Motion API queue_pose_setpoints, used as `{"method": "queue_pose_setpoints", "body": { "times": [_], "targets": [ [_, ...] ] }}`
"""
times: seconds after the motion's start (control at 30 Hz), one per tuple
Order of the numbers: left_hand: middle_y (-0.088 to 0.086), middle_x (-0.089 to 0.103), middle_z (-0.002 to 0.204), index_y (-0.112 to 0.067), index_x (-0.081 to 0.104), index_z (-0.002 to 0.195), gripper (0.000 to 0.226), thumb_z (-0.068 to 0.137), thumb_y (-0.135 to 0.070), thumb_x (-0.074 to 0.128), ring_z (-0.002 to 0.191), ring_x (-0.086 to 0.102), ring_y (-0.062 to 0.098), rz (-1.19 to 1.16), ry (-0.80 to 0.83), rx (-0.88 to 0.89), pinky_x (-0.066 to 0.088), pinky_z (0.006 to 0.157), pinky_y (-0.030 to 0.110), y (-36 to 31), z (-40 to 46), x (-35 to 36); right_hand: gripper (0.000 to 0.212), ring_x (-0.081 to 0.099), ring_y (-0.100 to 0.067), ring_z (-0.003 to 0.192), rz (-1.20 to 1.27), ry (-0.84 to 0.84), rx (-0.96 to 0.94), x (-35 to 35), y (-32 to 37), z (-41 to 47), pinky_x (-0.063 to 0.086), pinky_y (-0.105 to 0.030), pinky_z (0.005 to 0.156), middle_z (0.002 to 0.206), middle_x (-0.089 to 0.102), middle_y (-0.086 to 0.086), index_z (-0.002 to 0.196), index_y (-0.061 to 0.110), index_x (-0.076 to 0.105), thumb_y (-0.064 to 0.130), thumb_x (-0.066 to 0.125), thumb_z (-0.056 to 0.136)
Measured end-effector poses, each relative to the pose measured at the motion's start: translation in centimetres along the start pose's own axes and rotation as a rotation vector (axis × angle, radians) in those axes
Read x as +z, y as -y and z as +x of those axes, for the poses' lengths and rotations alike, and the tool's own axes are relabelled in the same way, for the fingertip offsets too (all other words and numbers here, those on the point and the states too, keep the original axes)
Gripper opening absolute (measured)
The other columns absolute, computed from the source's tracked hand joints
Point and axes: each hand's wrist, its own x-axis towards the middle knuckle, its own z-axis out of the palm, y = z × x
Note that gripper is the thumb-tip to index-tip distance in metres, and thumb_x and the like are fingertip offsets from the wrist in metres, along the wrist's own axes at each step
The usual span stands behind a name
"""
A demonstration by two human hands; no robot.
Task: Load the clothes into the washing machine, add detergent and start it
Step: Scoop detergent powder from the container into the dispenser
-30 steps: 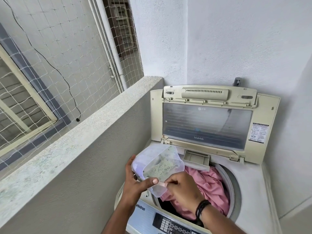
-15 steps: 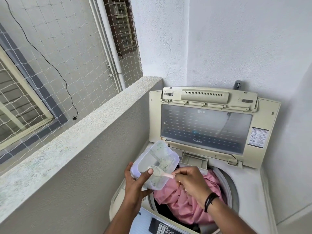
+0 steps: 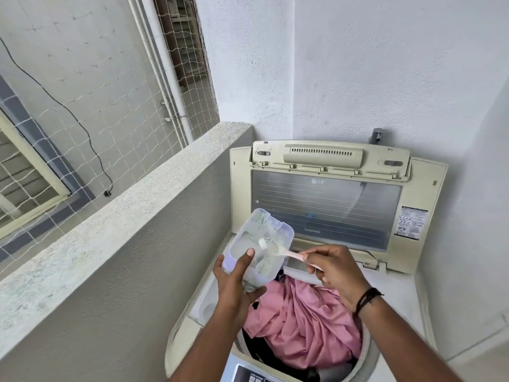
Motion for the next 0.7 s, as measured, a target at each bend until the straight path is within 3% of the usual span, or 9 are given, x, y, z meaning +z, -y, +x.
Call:
{"method": "queue_pose_setpoints", "body": {
  "times": [0.17, 0.33, 0.53, 0.7],
  "targets": [
    [0.001, 0.044, 0.137, -0.042, 0.027, 0.145, 0.101, 0.066, -0.040, 0.089, 0.117, 0.057, 0.031, -0.044, -0.096, -0.043, 0.056, 0.084, 0.063, 0.4, 1.1, 2.4, 0.014, 0.032, -0.011, 0.041, 0.006, -0.038, -0.018, -2.6, -0.1, 1.2, 0.021, -0.018, 0.041, 0.060, 0.058, -0.011, 0.090, 0.009, 0.079, 0.003, 0.065, 0.089],
    [0.000, 0.034, 0.134, -0.043, 0.014, 0.152, 0.109, 0.071, -0.039, 0.088, 0.121, 0.050, 0.037, -0.041, -0.179, -0.139, 0.056, 0.086, 0.062, 1.0, 2.1, 2.6, 0.013, 0.033, -0.013, 0.042, -0.010, -0.104, -0.002, -4.8, -1.8, 2.7, 0.023, -0.017, 0.040, 0.061, 0.059, -0.011, 0.091, 0.007, 0.077, 0.003, 0.066, 0.089],
    [0.002, 0.032, 0.143, -0.045, 0.021, 0.148, 0.109, 0.063, -0.039, 0.089, 0.125, 0.047, 0.038, -0.020, -0.172, -0.170, 0.055, 0.084, 0.065, 2.0, 2.2, 0.5, 0.012, 0.039, -0.006, 0.033, -0.036, -0.174, 0.093, -6.2, -5.7, 4.6, 0.026, -0.012, 0.034, 0.063, 0.057, -0.016, 0.088, -0.003, 0.073, -0.007, 0.062, 0.088],
    [0.007, 0.038, 0.146, -0.041, 0.032, 0.145, 0.109, 0.057, -0.035, 0.094, 0.121, 0.053, 0.041, -0.010, -0.112, -0.184, 0.055, 0.082, 0.066, 2.9, 1.7, -0.9, 0.013, 0.055, -0.017, 0.055, -0.185, -0.200, 0.174, -7.0, -10.8, 7.1, 0.038, -0.020, 0.046, 0.063, 0.066, -0.022, 0.079, -0.006, 0.074, -0.009, 0.062, 0.083]
  ]
}}
